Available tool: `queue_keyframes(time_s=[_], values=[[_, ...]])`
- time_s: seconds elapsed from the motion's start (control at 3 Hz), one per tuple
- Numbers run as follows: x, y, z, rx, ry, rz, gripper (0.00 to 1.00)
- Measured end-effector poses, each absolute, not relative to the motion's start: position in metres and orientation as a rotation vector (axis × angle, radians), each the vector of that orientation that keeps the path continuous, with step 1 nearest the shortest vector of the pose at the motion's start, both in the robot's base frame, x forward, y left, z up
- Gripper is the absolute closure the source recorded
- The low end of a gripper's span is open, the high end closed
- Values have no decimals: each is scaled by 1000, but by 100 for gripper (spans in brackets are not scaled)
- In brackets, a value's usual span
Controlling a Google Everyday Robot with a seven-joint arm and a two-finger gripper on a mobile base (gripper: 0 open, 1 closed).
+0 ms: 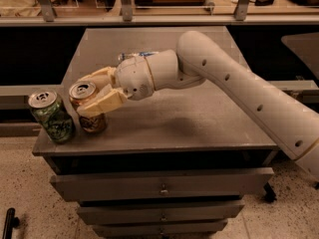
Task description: Move orange can near green can
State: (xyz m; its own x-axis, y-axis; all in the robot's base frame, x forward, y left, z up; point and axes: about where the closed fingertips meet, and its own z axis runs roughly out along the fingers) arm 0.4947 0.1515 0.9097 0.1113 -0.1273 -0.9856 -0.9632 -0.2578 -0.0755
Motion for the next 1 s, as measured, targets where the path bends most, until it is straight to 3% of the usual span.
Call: queue_keyframes(time_s=[0.67,1.0], values=[[492,156,910,-1553,1103,1258,14],[492,145,921,-1531,1086,1265,0]])
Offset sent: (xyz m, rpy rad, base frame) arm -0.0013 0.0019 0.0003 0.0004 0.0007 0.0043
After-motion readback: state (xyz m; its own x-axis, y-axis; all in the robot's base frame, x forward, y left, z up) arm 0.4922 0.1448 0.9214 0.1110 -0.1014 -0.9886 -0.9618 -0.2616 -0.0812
